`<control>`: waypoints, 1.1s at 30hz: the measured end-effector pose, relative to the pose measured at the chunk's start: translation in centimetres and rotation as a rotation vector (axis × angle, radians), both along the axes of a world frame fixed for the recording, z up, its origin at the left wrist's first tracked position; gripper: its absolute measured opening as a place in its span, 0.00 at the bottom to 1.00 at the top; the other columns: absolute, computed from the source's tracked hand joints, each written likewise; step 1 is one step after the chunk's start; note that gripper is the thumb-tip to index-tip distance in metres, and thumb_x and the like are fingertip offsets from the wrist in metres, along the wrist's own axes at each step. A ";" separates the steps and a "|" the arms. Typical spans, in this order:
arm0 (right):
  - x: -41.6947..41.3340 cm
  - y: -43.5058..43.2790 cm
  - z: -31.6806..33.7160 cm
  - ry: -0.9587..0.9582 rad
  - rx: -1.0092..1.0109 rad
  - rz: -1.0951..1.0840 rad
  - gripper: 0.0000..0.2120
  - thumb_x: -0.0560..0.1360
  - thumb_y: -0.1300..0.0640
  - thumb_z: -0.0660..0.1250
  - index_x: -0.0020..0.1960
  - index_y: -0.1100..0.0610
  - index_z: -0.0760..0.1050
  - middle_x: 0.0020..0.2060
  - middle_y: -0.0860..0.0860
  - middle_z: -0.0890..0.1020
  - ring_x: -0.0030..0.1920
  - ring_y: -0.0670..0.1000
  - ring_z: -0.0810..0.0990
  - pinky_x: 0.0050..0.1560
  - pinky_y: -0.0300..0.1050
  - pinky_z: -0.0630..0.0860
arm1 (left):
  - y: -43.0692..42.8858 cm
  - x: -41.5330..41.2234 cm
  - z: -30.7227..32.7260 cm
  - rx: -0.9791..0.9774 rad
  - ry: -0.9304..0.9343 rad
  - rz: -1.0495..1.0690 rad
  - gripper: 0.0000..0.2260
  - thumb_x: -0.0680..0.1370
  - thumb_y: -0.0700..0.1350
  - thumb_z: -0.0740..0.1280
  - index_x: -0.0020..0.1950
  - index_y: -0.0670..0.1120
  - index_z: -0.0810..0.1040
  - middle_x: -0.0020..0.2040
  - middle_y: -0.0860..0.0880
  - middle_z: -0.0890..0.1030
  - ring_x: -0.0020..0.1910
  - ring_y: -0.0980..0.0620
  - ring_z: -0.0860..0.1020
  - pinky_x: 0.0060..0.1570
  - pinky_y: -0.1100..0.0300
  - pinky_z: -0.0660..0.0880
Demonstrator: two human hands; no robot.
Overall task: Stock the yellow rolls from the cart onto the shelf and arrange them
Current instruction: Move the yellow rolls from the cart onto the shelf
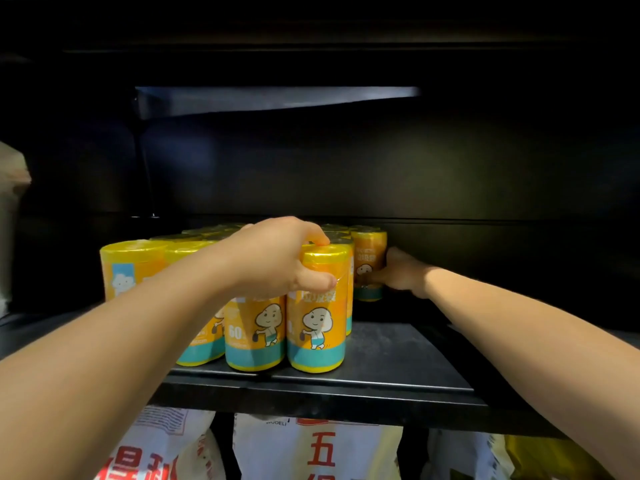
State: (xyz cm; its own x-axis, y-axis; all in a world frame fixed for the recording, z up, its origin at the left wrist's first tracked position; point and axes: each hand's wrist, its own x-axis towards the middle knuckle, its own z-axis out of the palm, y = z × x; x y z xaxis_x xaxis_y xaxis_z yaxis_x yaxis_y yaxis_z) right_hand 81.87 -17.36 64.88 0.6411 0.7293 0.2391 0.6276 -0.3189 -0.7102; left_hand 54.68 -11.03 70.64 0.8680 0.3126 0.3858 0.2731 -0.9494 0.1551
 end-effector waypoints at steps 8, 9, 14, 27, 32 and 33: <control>-2.0 -3.3 1.0 -0.080 -0.061 -0.186 0.36 0.71 0.47 0.76 0.71 0.61 0.66 0.65 0.56 0.75 0.57 0.54 0.75 0.52 0.46 0.73 | -0.8 -0.3 0.9 -0.003 0.049 0.001 0.31 0.73 0.59 0.72 0.74 0.53 0.69 0.63 0.53 0.78 0.57 0.53 0.77 0.54 0.58 0.77; -2.3 -4.0 1.0 -0.084 -0.058 -0.189 0.39 0.70 0.47 0.77 0.73 0.61 0.64 0.67 0.57 0.74 0.58 0.55 0.75 0.53 0.47 0.74 | -1.1 -0.4 1.0 0.014 0.054 0.006 0.32 0.73 0.59 0.71 0.74 0.52 0.68 0.64 0.52 0.77 0.58 0.53 0.76 0.54 0.59 0.76; -3.6 -7.6 0.5 -0.072 0.048 -0.154 0.39 0.71 0.50 0.76 0.76 0.58 0.62 0.66 0.57 0.76 0.60 0.56 0.77 0.61 0.54 0.78 | -1.9 -0.5 0.9 0.080 0.039 0.032 0.29 0.76 0.56 0.71 0.74 0.50 0.67 0.66 0.50 0.75 0.58 0.52 0.76 0.50 0.62 0.73; -15.3 -14.6 -0.5 -0.004 0.497 0.172 0.14 0.76 0.60 0.71 0.60 0.52 0.75 0.53 0.49 0.81 0.52 0.48 0.82 0.49 0.44 0.83 | -5.5 -4.2 -1.5 0.096 -0.459 0.042 0.17 0.77 0.54 0.68 0.65 0.52 0.76 0.61 0.53 0.76 0.60 0.55 0.74 0.58 0.57 0.73; -20.3 -15.5 -3.2 0.187 0.658 0.321 0.08 0.77 0.62 0.69 0.55 0.53 0.78 0.49 0.50 0.84 0.51 0.47 0.84 0.44 0.41 0.82 | -7.8 -7.5 -5.3 -0.034 -0.660 0.013 0.09 0.77 0.48 0.69 0.57 0.50 0.79 0.54 0.53 0.78 0.52 0.57 0.75 0.47 0.69 0.70; -21.1 -15.4 -3.9 0.206 0.662 0.343 0.08 0.77 0.62 0.69 0.54 0.53 0.78 0.48 0.49 0.84 0.50 0.47 0.84 0.44 0.41 0.82 | -8.2 -8.3 -6.3 -0.072 -0.666 0.016 0.08 0.77 0.47 0.69 0.56 0.50 0.79 0.53 0.53 0.78 0.52 0.57 0.76 0.48 0.67 0.72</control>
State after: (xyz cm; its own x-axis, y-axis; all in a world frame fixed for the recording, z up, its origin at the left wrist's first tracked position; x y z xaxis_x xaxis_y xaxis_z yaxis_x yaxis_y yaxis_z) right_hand 60.75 -32.80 60.97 0.4842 0.6417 0.5949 0.4491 0.4012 -0.7983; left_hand 46.37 -19.21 64.37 0.4471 0.3679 0.8153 0.1109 -0.9272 0.3577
